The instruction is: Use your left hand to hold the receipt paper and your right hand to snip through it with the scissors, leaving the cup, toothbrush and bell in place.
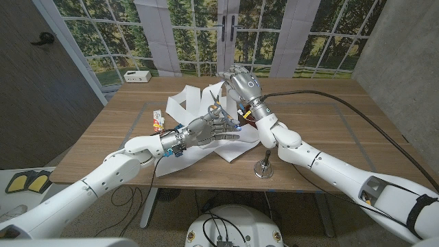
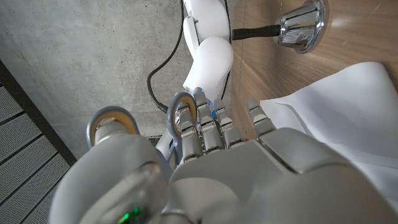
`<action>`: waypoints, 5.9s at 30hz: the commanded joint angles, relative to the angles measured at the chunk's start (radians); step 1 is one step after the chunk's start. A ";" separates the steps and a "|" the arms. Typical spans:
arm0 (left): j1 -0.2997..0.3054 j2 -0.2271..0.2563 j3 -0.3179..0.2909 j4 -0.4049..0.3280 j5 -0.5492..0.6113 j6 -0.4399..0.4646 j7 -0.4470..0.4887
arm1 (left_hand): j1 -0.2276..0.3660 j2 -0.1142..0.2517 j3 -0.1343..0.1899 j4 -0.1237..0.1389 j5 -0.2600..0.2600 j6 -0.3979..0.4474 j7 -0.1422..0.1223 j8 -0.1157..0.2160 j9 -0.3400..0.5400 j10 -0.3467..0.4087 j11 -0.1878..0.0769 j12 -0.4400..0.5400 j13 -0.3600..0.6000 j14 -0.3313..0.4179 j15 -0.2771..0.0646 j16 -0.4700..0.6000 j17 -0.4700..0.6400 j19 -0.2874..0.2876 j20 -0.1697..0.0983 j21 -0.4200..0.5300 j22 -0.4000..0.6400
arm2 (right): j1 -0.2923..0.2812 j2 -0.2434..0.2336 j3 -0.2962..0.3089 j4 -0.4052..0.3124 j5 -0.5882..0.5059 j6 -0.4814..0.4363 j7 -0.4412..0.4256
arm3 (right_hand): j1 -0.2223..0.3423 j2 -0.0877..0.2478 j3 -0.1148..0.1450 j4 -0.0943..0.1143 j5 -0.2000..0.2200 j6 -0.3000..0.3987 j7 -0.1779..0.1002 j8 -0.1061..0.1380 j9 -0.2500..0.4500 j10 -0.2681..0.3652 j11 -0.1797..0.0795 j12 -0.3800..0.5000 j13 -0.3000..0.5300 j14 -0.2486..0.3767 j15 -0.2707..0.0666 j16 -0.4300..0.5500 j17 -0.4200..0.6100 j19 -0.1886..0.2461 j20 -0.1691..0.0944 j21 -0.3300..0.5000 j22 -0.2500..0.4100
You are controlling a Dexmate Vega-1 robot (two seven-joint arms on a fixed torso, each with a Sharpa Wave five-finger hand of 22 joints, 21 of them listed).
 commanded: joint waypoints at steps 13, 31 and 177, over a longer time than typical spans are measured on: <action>0.003 -0.019 -0.012 0.026 -0.006 -0.027 -0.002 | 0.005 0.012 -0.011 0.002 0.005 0.006 0.004 -0.001 0.004 0.012 -0.005 0.001 0.005 0.016 0.000 0.001 0.002 0.008 0.002 -0.004 0.006 | -0.010 -0.009 0.007 -0.003 -0.008 -0.020 0.008 | 0.004 -0.015 -0.010 0.001 0.009 0.014 0.006 -0.001 0.001 0.021 0.001 0.013 0.002 0.013 -0.186 -0.003 0.004 0.011 0.022 0.002 0.002; 0.028 -0.012 -0.035 0.015 -0.003 -0.045 0.034 | 0.006 0.014 -0.016 0.003 0.005 0.005 0.003 -0.002 0.004 0.012 -0.003 -0.001 0.007 0.015 0.002 -0.001 0.002 0.009 0.002 -0.006 0.006 | -0.039 -0.033 0.022 -0.025 -0.006 -0.029 0.004 | 0.004 -0.014 -0.012 0.001 0.014 0.014 0.003 -0.004 0.001 0.019 0.001 0.015 0.000 0.015 -0.186 -0.006 0.004 0.010 0.021 0.000 0.002; 0.032 -0.063 -0.019 0.015 0.007 -0.020 0.155 | 0.199 0.208 0.156 -0.055 -0.045 0.152 -0.065 0.043 0.016 0.173 -0.046 0.030 0.023 0.122 -0.056 0.021 0.007 0.050 0.001 -0.006 0.008 | -0.083 -0.081 0.076 -0.072 -0.012 0.019 -0.038 | 0.009 -0.008 -0.028 0.003 0.031 0.012 0.000 -0.010 0.003 0.010 0.001 0.027 -0.008 0.019 -0.187 -0.023 0.009 0.002 0.019 -0.006 0.002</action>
